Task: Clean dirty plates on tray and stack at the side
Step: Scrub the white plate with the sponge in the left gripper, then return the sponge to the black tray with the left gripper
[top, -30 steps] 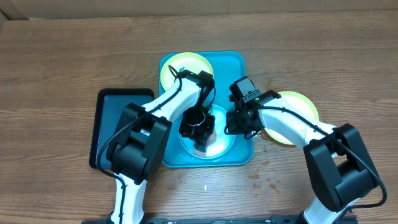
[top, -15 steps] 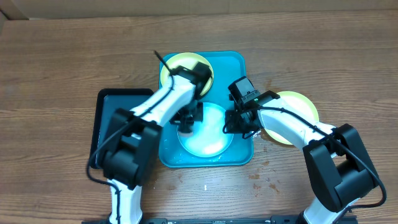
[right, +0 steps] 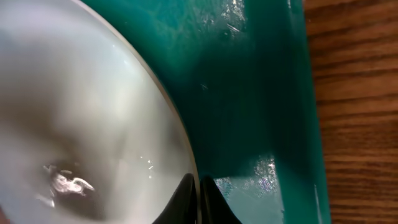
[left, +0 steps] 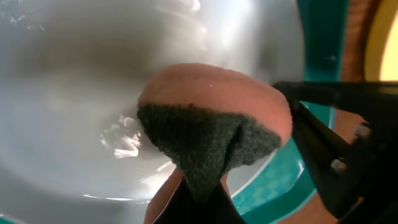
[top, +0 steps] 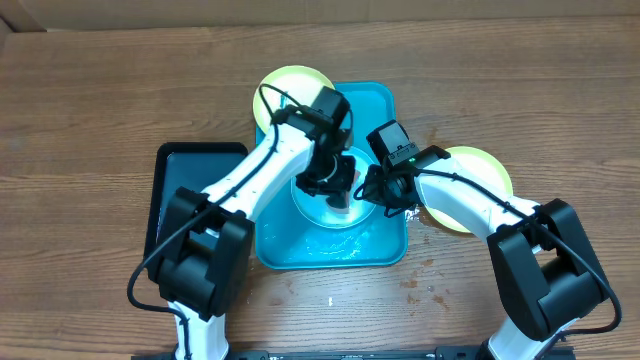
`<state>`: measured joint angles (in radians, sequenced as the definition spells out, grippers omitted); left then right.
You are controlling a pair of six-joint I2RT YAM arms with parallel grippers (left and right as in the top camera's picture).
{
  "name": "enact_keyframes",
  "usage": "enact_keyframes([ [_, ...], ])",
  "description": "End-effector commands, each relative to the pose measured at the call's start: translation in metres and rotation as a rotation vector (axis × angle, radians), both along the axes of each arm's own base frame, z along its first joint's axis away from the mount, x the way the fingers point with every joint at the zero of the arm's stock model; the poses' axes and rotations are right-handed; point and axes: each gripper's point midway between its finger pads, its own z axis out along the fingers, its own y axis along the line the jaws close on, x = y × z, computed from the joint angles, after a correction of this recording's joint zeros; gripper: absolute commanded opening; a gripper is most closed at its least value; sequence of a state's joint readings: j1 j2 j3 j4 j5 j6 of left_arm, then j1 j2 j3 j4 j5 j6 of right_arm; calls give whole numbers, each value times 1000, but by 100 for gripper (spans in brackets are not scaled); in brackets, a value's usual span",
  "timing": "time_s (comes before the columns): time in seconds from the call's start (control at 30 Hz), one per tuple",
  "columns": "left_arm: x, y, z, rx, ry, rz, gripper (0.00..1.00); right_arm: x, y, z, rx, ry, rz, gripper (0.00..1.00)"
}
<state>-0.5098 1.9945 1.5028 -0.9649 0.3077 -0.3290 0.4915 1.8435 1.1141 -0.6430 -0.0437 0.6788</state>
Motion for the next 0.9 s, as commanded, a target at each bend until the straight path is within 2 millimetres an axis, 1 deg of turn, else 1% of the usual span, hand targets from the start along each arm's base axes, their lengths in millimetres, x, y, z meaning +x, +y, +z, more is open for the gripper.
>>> enact_keyframes([
  [0.0,-9,-3,-8,-12,16,-33,4,2,-7,-1,-37,-7,-10,4],
  [0.07,-12,4,-18,22,18,-24,4,2,-8,-2,-37,-5,-11,4],
  [0.1,-13,12,-24,62,16,-11,4,2,-8,-2,-37,-5,-11,4],
  [0.17,-14,33,-41,171,-2,25,4,2,-8,-2,-38,-5,-11,4],
  [0.3,-13,60,-66,293,-66,44,4,2,-8,-2,-38,-4,-11,4],
  [0.37,-14,74,-73,356,-84,59,4,1,-8,-2,-40,-1,-10,4],
  [0.43,-11,94,-72,462,-108,109,4,0,-9,-2,-43,4,-8,4],
  [0.5,-5,121,-63,596,-145,202,4,-1,-9,-2,-47,4,10,4],
  [0.57,1,135,-54,659,-168,249,4,-1,-10,-3,-50,6,12,4],
  [0.63,10,145,-47,685,-190,272,4,-2,-10,-3,-51,9,12,4],
  [0.8,28,161,-37,701,-224,307,4,-2,-10,-3,-52,9,12,4],
  [0.87,33,162,-33,696,-228,315,4,-3,-10,-3,-53,10,17,4],
])
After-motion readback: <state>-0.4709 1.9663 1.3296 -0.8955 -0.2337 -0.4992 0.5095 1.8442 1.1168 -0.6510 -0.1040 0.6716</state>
